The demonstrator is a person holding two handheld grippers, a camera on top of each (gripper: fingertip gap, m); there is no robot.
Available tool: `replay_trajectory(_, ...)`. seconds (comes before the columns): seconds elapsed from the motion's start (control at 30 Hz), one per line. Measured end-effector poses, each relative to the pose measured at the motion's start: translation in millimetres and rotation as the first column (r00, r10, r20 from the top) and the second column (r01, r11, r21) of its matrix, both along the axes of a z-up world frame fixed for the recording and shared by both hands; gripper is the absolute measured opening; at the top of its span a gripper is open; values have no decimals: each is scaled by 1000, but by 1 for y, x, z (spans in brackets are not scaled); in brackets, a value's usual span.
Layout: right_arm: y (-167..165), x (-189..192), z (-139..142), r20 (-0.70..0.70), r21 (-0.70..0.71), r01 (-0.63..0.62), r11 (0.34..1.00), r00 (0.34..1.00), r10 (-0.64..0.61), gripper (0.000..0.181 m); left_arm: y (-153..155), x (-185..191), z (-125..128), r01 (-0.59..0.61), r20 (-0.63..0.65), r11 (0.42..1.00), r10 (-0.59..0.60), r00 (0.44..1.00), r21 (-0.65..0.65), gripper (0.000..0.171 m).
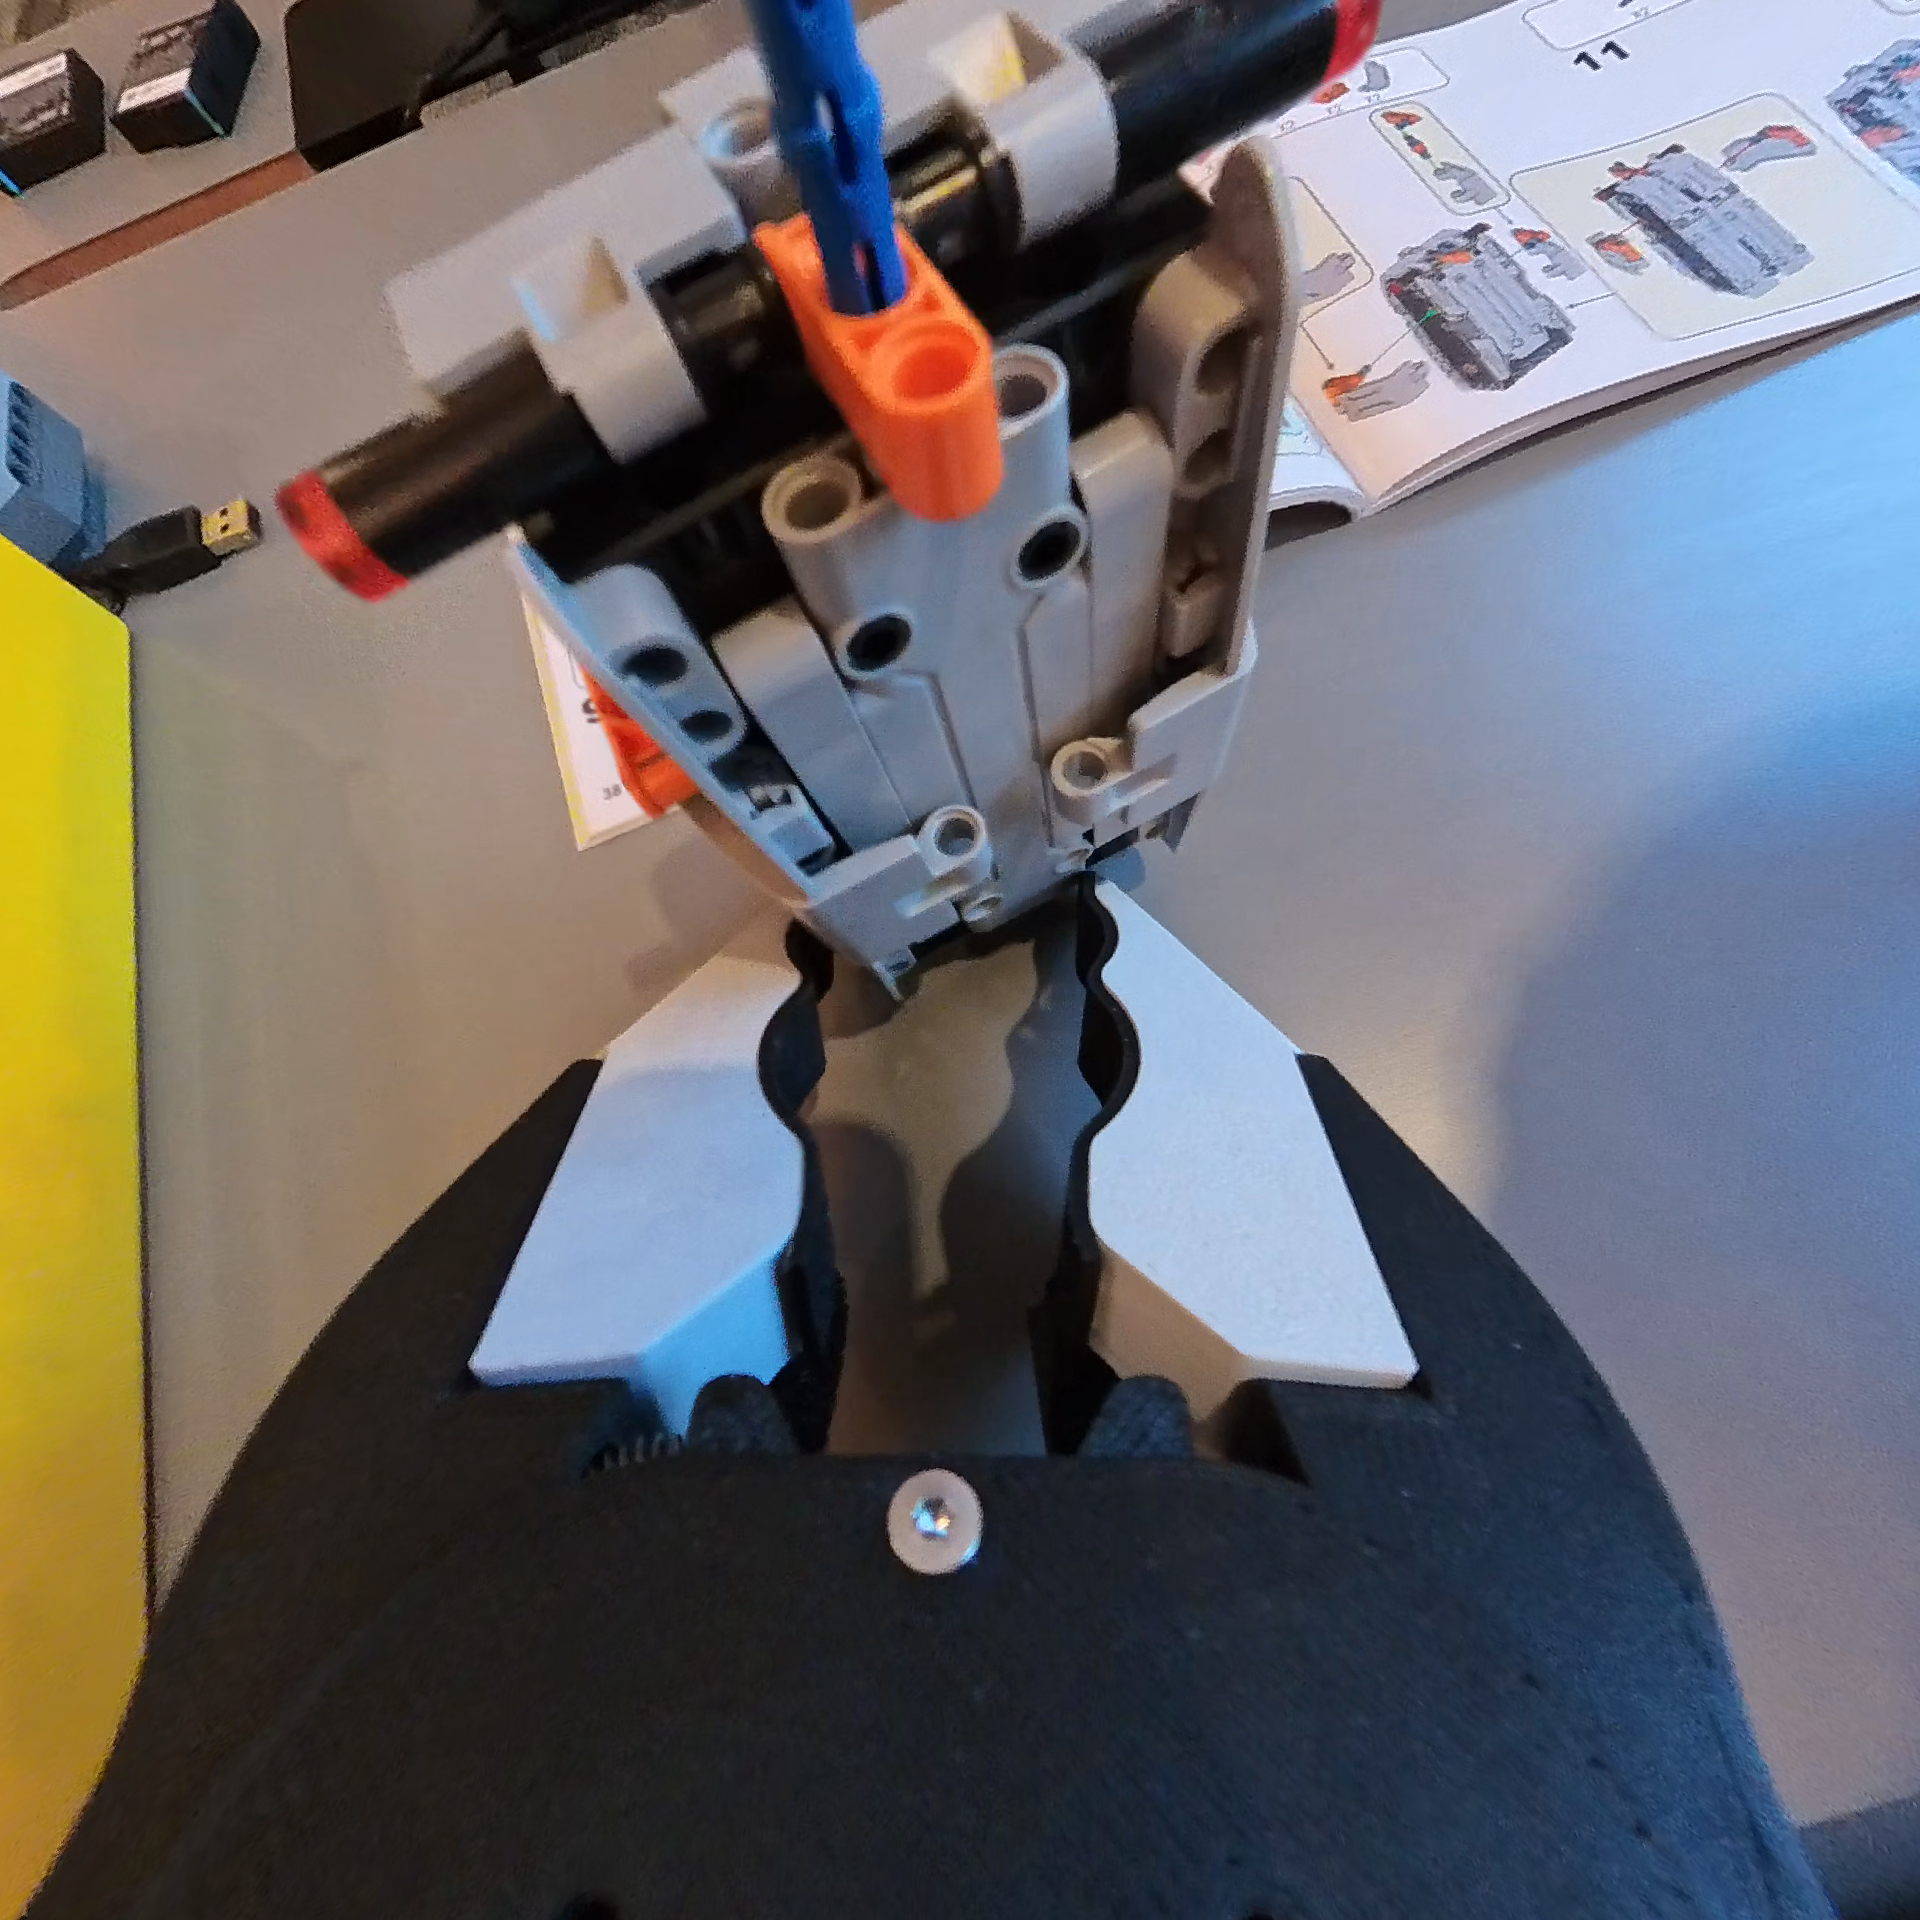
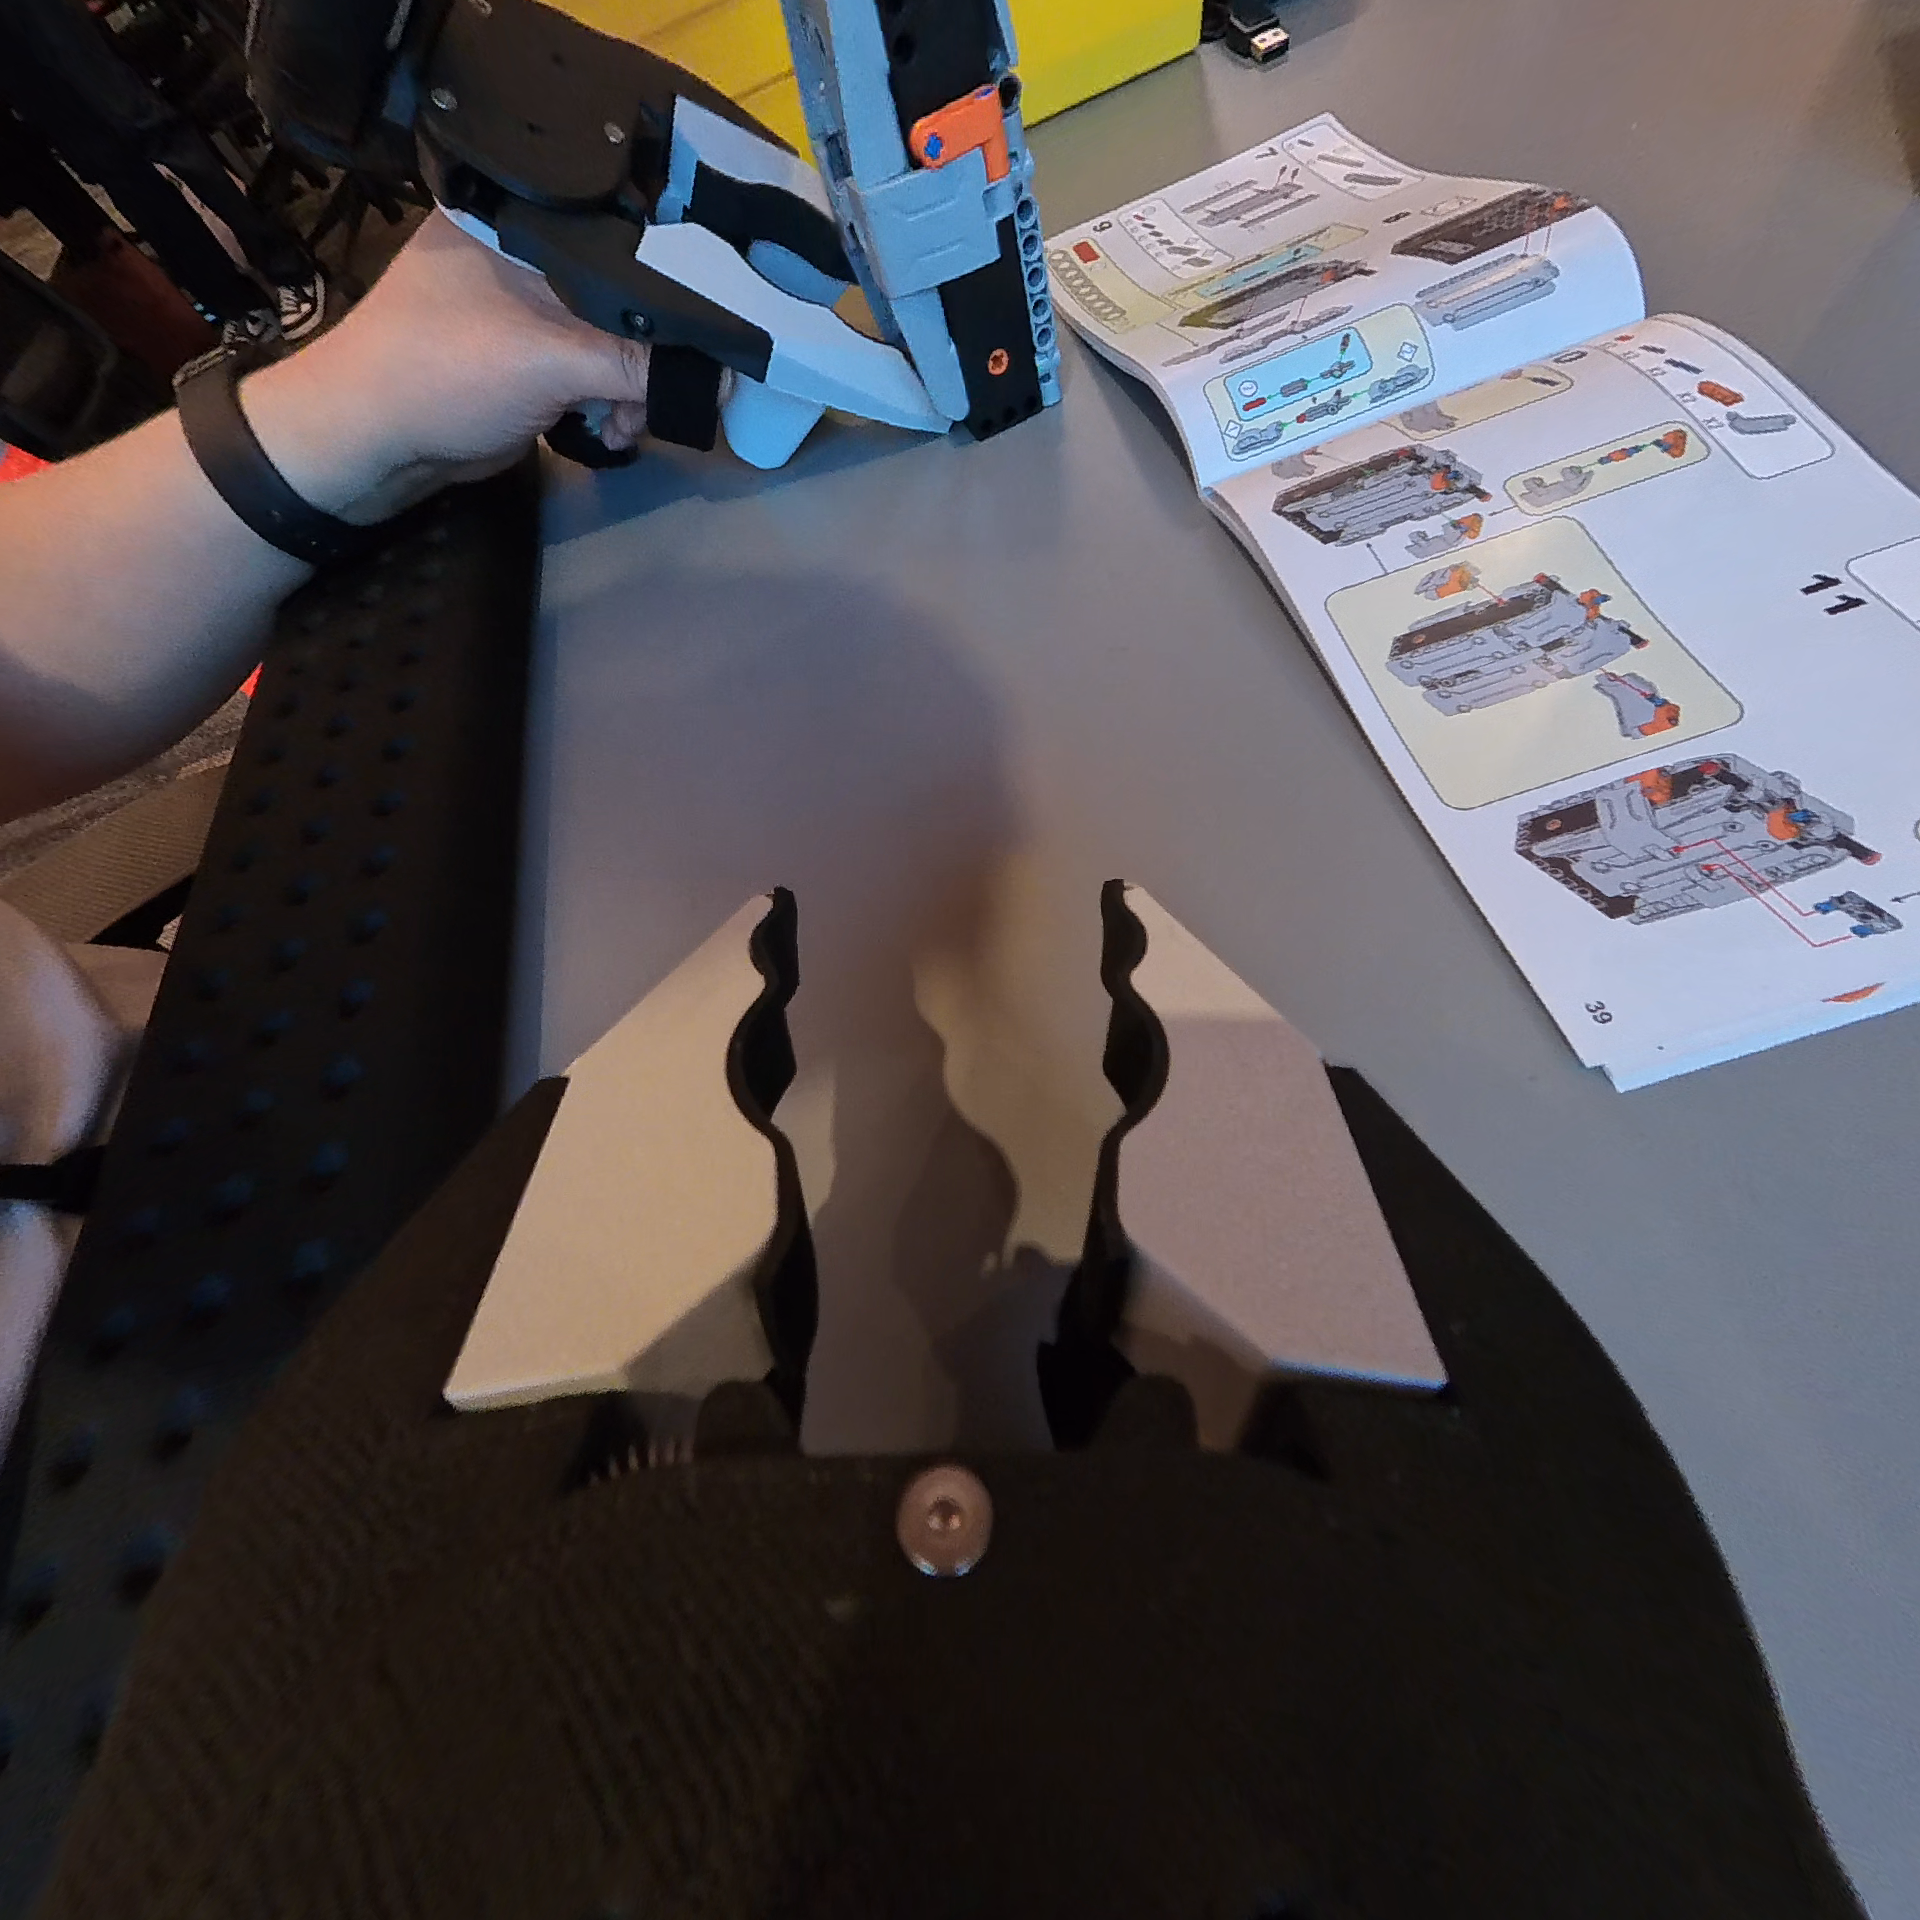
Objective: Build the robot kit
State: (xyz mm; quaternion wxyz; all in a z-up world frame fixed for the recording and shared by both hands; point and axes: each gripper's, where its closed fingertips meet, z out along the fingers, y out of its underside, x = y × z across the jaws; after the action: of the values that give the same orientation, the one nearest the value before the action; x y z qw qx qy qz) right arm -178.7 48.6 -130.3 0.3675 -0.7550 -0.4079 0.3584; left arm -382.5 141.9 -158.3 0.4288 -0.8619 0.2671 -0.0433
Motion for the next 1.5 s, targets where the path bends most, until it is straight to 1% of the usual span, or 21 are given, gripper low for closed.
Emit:
replay_trajectory(0.1, 0, 0, 0, 16, 15, -6, 1000, 1000, 6, 58, -1, 1, 0, 13, -4, 1000, -13, 1000, 5, 45)
replay_trajectory(0.23, 1, 1, -2, 41, 35, -10, 999, 999, 8, 58, -3, 5, 1, 36, -58, 999, -34, 998, 33, 37)
replay_trajectory(0.4, 6, 5, -2, 50, 57, 10, 998, 999, -13, 58, -5, 3, 2, 21, -107, 998, -15, 994, 56, 42)
replay_trajectory(0.5, 11, 9, 2, 39, 82, 33, 996, 999, -36, 58, -7, 1, 6, -1, -104, 998, 8, 995, 67, 46)
replay_trajectory(0.6, 21, 16, 8, 8, 138, 74, 988, 997, -75, 56, -12, -6, 17, -47, -58, 993, 54, 997, 110, 47)
replay_trajectory(0.67, 31, 25, 16, -31, 181, 134, 974, 991, -131, 58, -16, -12, 34, -94, 26, 982, 91, 996, 164, 47)
replay_trajectory(0.77, 45, 38, 34, -128, 211, 225, 951, 971, -201, 61, -21, -14, 74, -126, 168, 943, 77, 983, 307, 41)
replay_trajectory(0.83, 52, 50, 54, -222, 228, 305, 925, 941, -256, 57, -29, -8, 102, -110, 206, 901, 24, 978, 419, 39)
replay_trajectory(0.9, 56, 67, 84, -354, 285, 401, 871, 888, -293, 41, -40, 6, 125, -82, 217, 854, -37, 976, 514, 40)
replay_trajectory(1.0, 66, 95, 100, -408, 325, 525, 787, 828, -384, 43, -62, 54, 145, 22, 260, 824, -204, 944, 566, 47)
replay_trajectory(1.07, 68, 107, 108, -437, 360, 568, 740, 803, -404, 43, -77, 97, 154, 127, 299, 817, -345, 890, 563, 52)
replay_trajectory(1.13, 73, 116, 112, -438, 416, 601, 682, 790, -429, 53, -90, 146, 159, 256, 347, 808, -483, 804, 531, 63)
replay_trajectory(1.17, 75, 118, 111, -427, 437, 603, 668, 792, -435, 55, -96, 171, 159, 329, 366, 794, -547, 753, 511, 70)
replay_trajectory(1.2, 78, 118, 108, -415, 434, 600, 672, 795, -442, 56, -101, 197, 157, 406, 371, 765, -612, 699, 500, 81)
replay_trajectory(1.23, 79, 117, 105, -416, 408, 598, 690, 794, -443, 59, -109, 224, 155, 496, 359, 710, -691, 627, 500, 92)
replay_trajectory(1.27, 81, 118, 103, -432, 376, 602, 705, 787, -442, 61, -119, 251, 152, 593, 334, 633, -771, 543, 498, 100)
replay_trajectory(1.3, 85, 122, 101, -450, 339, 618, 709, 768, -455, 65, -126, 276, 148, 663, 308, 574, -818, 485, 480, 101)
replay_trajectory(1.33, 92, 131, 97, -453, 305, 649, 697, 743, -493, 69, -130, 300, 146, 708, 292, 539, -843, 453, 457, 101)
replay_trajectory(1.4, 104, 157, 90, -425, 282, 717, 637, 689, -588, 72, -144, 344, 152, 760, 307, 468, -881, 361, 451, 100)
replay_trajectory(1.47, 109, 185, 92, -425, 287, 777, 560, 627, -653, 69, -150, 380, 168, 748, 382, 458, -877, 292, 481, 87)
replay_trajectory(1.5, 109, 193, 97, -433, 300, 788, 537, 614, -660, 66, -152, 394, 176, 742, 419, 456, -871, 258, 491, 83)
